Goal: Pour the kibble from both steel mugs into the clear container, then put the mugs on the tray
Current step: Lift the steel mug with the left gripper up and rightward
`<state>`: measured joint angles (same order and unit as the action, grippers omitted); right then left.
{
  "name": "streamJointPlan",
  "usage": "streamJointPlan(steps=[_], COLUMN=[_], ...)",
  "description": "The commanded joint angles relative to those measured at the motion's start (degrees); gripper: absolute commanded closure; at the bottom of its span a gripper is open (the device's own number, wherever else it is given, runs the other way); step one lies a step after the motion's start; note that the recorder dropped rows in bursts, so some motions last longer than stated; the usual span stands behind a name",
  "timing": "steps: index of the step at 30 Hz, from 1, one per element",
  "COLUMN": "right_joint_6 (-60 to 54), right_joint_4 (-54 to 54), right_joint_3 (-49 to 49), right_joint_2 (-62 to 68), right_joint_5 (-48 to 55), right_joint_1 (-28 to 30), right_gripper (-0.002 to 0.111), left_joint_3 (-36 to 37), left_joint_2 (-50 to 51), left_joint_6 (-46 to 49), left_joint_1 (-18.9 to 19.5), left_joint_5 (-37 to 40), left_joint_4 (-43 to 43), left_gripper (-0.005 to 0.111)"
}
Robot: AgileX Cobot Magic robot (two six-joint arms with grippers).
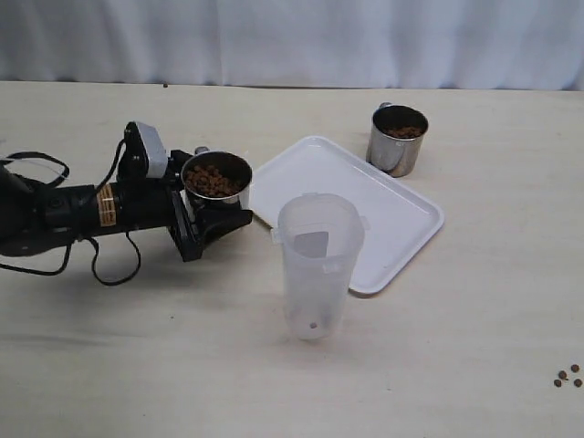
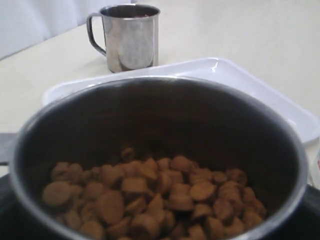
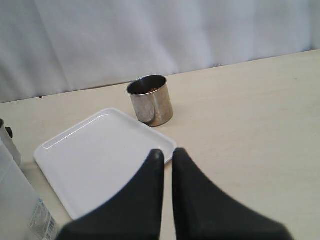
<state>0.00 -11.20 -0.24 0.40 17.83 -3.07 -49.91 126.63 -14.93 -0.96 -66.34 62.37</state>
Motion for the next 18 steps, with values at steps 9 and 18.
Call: streamJointPlan(steps=[9, 18], right_joint_6=[-0.4, -0.4], right_joint_4=[-0.1, -0.1], right_joint_3=[0.2, 0.2], right_joint_2=[0.1, 0.1], right_joint_5=[-0.9, -0.9], right_joint_1=[0.3, -2.8], right_gripper=[0.103, 0.103], left_joint_3=[-0.2, -3.8], left_joint_2=[-21.3, -28.2], left_joint_6=[-9.5, -20.2], left_joint_1=[0.2, -1.2], left_joint_5=[11.3, 14.1], left_joint_4=[9.8, 22.7], left_gripper=[0.107, 0.107])
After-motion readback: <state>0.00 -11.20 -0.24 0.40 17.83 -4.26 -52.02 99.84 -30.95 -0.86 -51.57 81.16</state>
